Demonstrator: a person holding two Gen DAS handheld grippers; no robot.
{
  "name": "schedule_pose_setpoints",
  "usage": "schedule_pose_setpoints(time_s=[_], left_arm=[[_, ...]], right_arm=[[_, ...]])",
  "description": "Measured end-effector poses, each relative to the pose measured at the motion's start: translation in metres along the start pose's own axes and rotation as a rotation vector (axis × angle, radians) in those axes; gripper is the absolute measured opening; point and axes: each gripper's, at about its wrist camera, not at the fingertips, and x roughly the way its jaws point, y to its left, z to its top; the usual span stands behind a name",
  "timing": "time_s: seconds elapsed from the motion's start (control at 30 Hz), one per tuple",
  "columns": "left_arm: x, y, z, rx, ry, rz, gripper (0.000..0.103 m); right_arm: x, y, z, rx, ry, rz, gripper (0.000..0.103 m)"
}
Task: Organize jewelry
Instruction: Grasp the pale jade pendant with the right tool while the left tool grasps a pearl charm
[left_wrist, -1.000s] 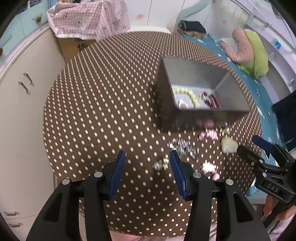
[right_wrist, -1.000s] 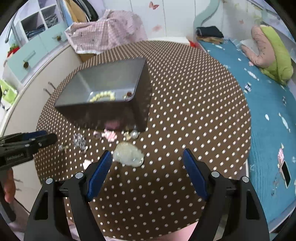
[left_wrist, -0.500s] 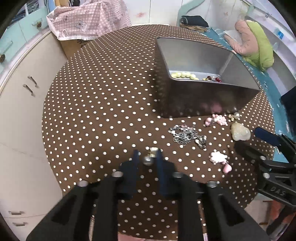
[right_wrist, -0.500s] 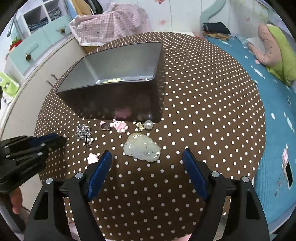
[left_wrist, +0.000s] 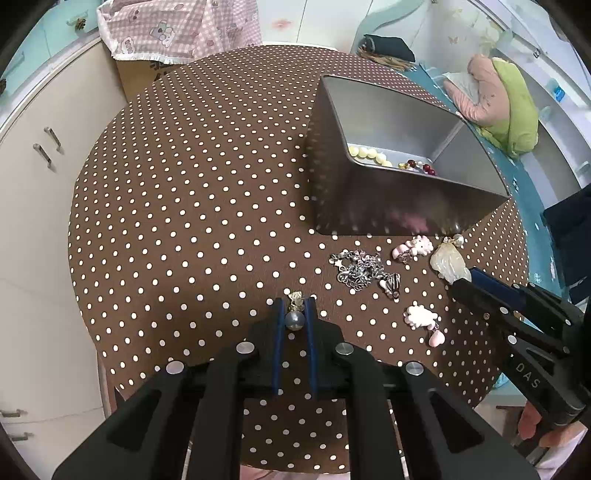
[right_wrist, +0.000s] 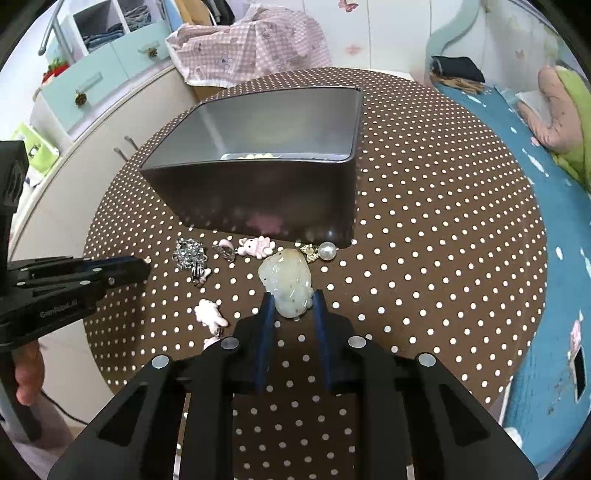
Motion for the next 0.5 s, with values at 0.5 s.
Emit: schedule_pose_setpoints(time_s=[0.5], left_arm=[[0.001,0.002,0.004,-0.002,0.006,-0.007,0.009]], right_arm=[[0.011,0.003,0.012,-0.050,-0.032,-0.088,0.029]])
